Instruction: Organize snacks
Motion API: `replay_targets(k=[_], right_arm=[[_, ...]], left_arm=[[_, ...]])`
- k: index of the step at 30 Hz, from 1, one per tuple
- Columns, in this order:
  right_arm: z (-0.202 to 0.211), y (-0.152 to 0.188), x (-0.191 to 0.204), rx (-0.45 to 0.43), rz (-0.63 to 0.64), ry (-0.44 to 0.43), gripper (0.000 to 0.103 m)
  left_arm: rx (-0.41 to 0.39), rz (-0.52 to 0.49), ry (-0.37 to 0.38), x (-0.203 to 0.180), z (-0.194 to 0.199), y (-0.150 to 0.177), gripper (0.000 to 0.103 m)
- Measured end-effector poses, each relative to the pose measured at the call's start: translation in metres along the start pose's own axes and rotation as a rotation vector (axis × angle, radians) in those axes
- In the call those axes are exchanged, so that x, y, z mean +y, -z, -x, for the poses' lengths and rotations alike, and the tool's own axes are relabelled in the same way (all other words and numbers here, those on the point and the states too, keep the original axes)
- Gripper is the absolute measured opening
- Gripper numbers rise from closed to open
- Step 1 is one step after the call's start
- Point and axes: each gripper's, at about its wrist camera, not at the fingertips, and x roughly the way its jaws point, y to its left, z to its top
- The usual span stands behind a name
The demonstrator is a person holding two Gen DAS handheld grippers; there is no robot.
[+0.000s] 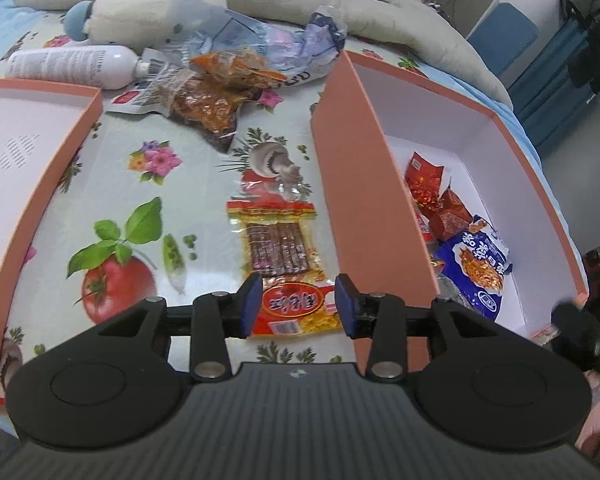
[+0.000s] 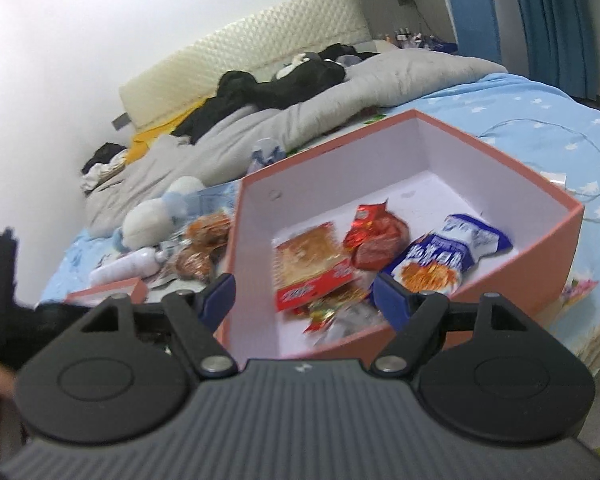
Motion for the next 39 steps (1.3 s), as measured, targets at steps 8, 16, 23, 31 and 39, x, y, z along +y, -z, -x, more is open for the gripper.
replay_targets(k=[8,16,23,31,39], right_arm=[[0.019,0.039,0.018,0.084,0.024,-0.079,0.077],[0.001,0.063,-0.013,0.223,-0.190,-0.139,0.076],[-0.023,0.077,-0.028,0.284,-0.362,-0.189,0.061],[-0.026,0.078,-0.031,0.283,-0.368,-0.195,0.061],[-0.023,0.077,-0.041,0.270,-0.378,-0.181,0.061]], left_arm=[[-0.014,0.040,0.015,0.028,0.017,0.013,0.046],[0.009,0.110,0.041,0.056,0.020,0.034,0.065],[0.066,0.229,0.096,0.077,0.002,0.055,0.065],[0.099,0.460,0.245,0.084,-0.038,0.048,0.064],[0.113,0.657,0.274,0.084,-0.071,0.043,0.063]])
